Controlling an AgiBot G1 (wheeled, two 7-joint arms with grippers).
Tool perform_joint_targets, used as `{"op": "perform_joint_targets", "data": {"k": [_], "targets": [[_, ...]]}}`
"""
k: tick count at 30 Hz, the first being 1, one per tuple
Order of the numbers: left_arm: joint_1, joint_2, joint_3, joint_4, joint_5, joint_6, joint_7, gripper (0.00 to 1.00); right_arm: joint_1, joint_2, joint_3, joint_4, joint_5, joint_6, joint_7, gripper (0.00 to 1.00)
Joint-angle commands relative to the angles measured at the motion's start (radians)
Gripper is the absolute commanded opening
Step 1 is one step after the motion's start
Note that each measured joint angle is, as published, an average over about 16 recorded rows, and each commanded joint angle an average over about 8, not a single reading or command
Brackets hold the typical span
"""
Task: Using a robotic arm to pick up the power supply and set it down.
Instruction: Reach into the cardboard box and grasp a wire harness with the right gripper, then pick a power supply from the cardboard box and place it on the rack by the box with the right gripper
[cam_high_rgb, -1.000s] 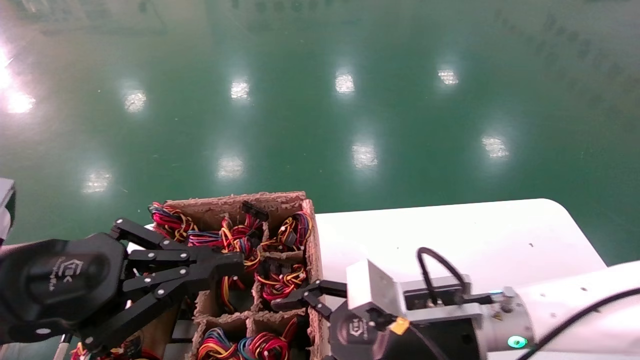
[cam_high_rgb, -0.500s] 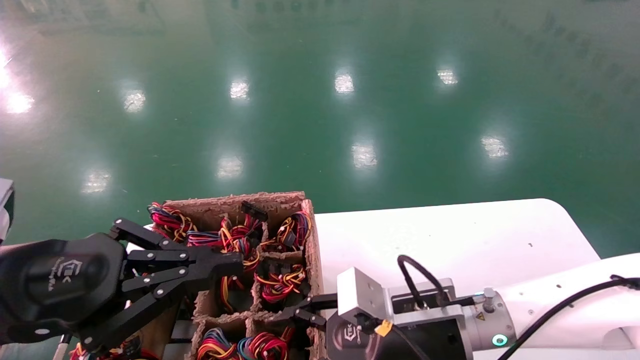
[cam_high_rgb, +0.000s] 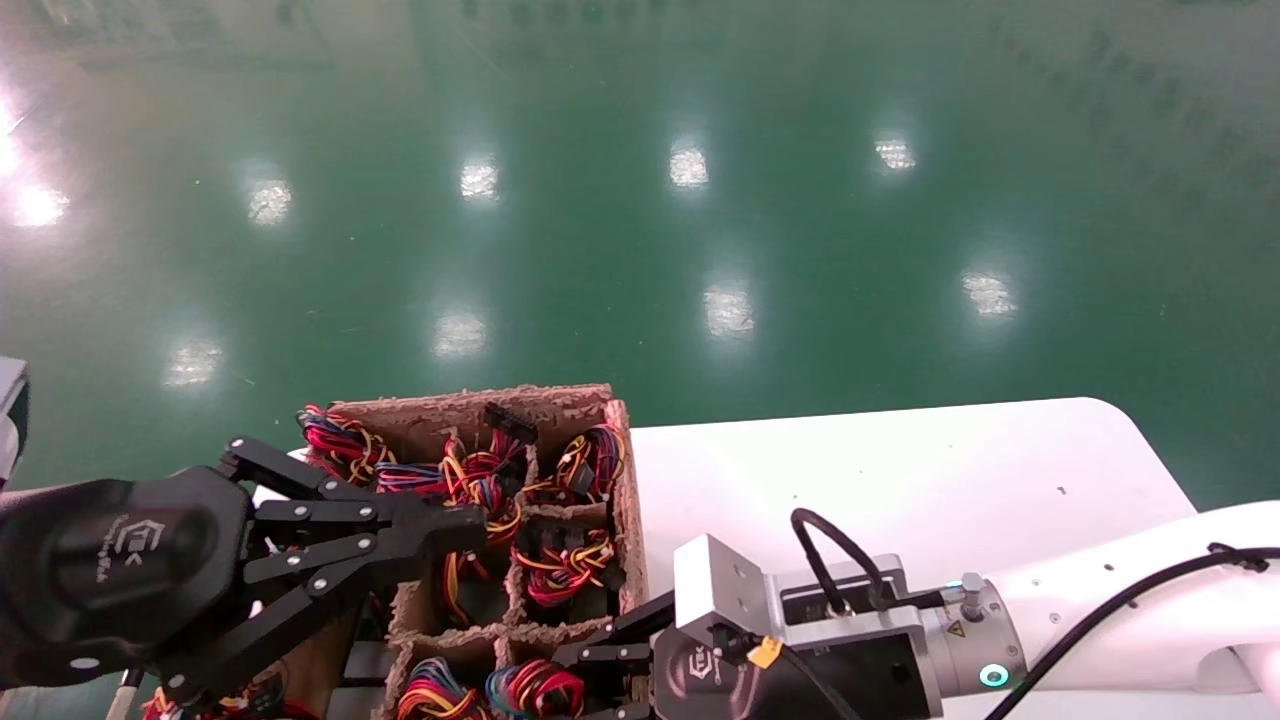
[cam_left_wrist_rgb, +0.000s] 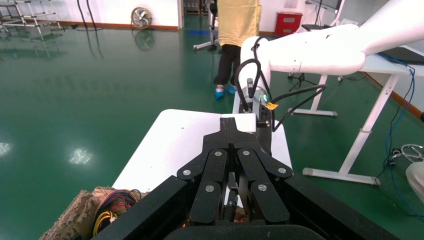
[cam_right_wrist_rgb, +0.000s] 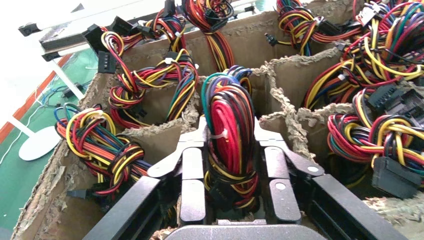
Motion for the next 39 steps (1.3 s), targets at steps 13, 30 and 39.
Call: {"op": "perform_joint_targets", "data": {"k": [13,30,39], "targets": [[0.000,0.000,0.000,0.000,0.000,0.000,0.000,0.00,0.018,0.018,0.011,-0.002,0.040,-0.032,0.019,0.00],[0.000,0.000,0.000,0.000,0.000,0.000,0.000,0.00,0.077,0.081,0.090,0.123,0.247,-0.020,0.196,0.00],[0.000,0.000,0.000,0.000,0.000,0.000,0.000,0.00,0.057,0.106,0.169,0.141,0.394,0.032,0.264,0.00]]}}
